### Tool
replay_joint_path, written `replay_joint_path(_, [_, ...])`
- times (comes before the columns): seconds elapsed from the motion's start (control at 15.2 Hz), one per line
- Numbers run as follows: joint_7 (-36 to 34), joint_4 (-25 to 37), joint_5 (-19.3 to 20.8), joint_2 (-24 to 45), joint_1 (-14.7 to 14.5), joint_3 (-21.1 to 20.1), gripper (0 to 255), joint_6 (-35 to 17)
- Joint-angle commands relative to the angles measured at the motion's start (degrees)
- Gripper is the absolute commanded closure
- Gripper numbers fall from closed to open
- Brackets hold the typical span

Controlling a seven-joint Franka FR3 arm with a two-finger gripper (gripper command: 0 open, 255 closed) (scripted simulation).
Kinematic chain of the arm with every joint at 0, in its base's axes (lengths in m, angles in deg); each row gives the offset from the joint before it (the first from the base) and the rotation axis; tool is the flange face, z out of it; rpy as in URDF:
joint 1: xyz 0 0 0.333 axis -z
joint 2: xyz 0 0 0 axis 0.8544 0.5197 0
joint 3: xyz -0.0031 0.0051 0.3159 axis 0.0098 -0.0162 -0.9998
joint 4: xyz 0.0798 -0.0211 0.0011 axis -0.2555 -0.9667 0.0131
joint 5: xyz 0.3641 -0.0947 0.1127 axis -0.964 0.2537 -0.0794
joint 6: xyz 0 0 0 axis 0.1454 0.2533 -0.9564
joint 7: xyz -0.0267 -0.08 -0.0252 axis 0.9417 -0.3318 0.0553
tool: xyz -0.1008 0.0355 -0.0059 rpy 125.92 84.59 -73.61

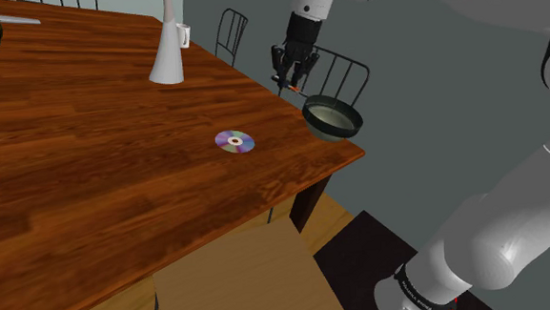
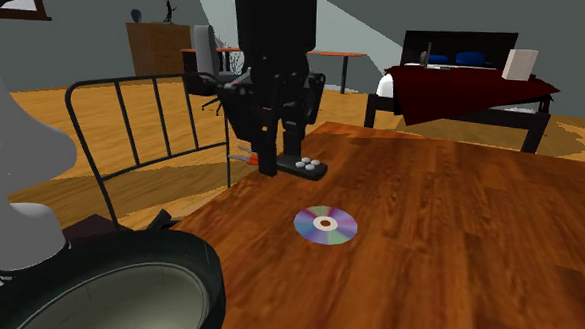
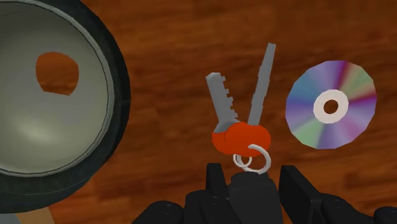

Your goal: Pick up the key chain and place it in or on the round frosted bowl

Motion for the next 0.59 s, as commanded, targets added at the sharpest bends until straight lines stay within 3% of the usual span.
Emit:
replay_joint_path(0.0, [0.01, 1.87, 0.04, 0.36, 0.01, 0.0, 255, 1.53])
replay_joint_path(0.53, [10.78, -5.11, -0.15, -6.36, 4.58, 6.17, 255, 1.2])
